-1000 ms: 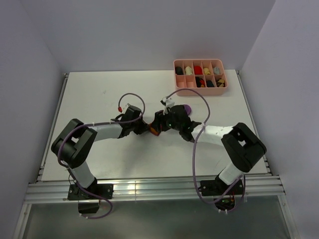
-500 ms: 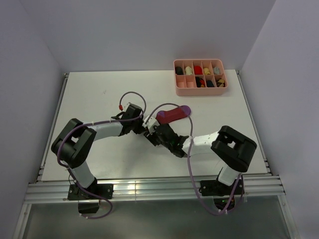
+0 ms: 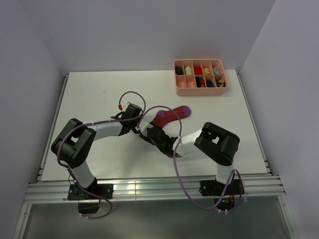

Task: Roll the socks
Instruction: Roll the sock at the center of the board.

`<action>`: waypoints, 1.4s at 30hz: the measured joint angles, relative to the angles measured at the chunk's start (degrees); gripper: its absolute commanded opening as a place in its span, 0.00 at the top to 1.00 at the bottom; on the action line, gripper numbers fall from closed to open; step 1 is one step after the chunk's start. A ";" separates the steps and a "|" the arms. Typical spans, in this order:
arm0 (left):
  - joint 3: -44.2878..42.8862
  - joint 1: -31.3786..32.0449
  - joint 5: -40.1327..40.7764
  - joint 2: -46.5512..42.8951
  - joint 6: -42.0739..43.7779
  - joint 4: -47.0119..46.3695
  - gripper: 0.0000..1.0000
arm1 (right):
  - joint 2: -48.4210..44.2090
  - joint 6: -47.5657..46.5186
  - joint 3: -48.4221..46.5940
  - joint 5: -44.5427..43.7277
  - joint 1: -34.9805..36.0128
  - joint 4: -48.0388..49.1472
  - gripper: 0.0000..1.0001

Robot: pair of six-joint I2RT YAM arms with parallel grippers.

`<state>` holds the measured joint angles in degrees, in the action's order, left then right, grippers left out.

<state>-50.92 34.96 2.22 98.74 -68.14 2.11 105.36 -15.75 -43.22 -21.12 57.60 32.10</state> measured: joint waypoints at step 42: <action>11.98 1.55 2.14 -13.03 -5.70 -2.19 0.39 | 2.16 52.57 2.89 58.62 -27.26 4.39 1.00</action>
<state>-38.94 36.51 4.36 85.71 -73.84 -0.08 107.53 36.82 -40.34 37.50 30.35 36.49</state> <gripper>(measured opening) 0.611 0.116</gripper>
